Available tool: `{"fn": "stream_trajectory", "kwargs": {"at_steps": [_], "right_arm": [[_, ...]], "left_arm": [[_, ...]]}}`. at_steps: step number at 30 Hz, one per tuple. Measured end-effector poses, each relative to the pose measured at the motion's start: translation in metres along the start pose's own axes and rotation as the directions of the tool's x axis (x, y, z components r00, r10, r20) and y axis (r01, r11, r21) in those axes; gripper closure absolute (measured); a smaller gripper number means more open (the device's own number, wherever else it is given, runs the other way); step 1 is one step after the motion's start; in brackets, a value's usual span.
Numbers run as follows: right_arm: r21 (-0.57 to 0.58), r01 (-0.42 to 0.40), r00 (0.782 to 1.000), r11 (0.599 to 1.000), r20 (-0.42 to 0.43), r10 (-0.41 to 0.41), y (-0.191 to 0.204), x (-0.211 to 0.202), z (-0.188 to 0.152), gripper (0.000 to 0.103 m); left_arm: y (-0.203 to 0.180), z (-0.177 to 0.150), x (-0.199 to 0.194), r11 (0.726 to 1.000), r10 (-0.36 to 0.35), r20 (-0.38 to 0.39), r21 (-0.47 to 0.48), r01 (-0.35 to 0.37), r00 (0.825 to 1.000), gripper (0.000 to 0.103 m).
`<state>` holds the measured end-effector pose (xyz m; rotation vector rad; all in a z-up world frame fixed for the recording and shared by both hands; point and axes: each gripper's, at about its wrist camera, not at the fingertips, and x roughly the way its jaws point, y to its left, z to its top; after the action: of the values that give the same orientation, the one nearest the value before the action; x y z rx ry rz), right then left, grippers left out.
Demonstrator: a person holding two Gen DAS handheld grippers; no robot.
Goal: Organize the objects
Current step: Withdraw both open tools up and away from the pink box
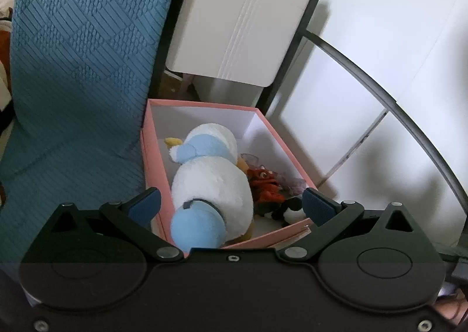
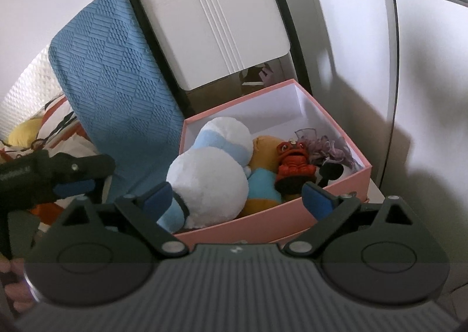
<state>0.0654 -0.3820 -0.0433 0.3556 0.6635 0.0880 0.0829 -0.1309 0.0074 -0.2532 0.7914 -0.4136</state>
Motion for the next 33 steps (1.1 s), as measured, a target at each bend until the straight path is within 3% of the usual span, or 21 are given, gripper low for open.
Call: {"fn": "stream_trajectory", "kwargs": {"at_steps": [17,21,33], "right_arm": [[-0.010,0.008,1.000,1.000,0.007,-0.008,0.0048,-0.0060,-0.0035,0.006],[0.003,0.012,1.000,1.000,0.008,-0.012,0.0032,-0.0073,-0.0046,0.006],[0.000,0.021,1.000,1.000,0.000,-0.021,0.0044,-0.0061,-0.0063,0.006]], "left_arm": [[-0.0051,-0.0035,-0.0081,0.999,0.045,0.004,0.016,-0.045,0.999,0.000],[-0.0051,-0.0041,-0.0090,0.995,0.097,0.022,0.030,-0.097,0.995,0.000],[-0.0052,-0.0041,-0.0097,0.997,0.067,0.015,0.034,-0.068,0.998,0.001]]}}
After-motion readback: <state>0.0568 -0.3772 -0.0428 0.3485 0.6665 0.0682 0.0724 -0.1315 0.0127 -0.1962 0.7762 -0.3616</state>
